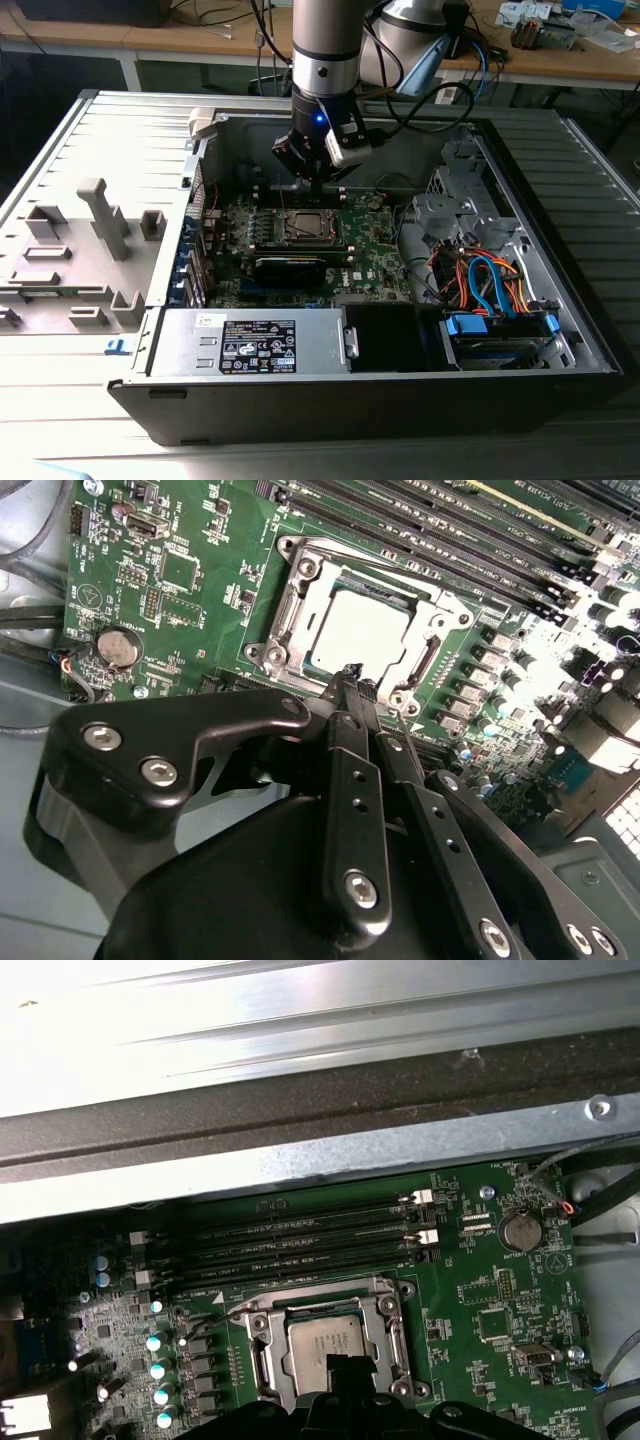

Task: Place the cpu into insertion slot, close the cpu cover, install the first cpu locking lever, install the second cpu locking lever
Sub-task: 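Install the first cpu locking lever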

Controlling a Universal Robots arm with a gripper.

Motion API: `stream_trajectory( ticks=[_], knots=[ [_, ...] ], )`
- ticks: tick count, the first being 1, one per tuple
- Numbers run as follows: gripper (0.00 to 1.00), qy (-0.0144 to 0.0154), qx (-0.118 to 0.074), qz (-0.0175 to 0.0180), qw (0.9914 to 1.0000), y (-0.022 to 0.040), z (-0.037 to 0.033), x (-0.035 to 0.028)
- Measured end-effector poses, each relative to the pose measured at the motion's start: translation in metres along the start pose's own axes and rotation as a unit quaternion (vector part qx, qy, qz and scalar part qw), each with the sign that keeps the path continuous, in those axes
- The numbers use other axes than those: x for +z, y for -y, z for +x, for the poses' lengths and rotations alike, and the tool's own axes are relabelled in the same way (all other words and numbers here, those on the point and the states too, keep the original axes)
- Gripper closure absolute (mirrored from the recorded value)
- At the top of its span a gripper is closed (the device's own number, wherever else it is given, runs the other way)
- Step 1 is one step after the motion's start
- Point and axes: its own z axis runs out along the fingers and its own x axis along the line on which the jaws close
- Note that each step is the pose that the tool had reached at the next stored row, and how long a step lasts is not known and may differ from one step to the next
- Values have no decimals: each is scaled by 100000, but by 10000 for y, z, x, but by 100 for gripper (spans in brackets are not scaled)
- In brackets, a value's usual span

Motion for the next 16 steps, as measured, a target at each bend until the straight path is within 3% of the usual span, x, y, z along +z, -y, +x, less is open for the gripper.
stream_trajectory(
  ticks=[16],
  knots=[
    [89,4,-802,-4,99997,0,0,0]
  ],
)
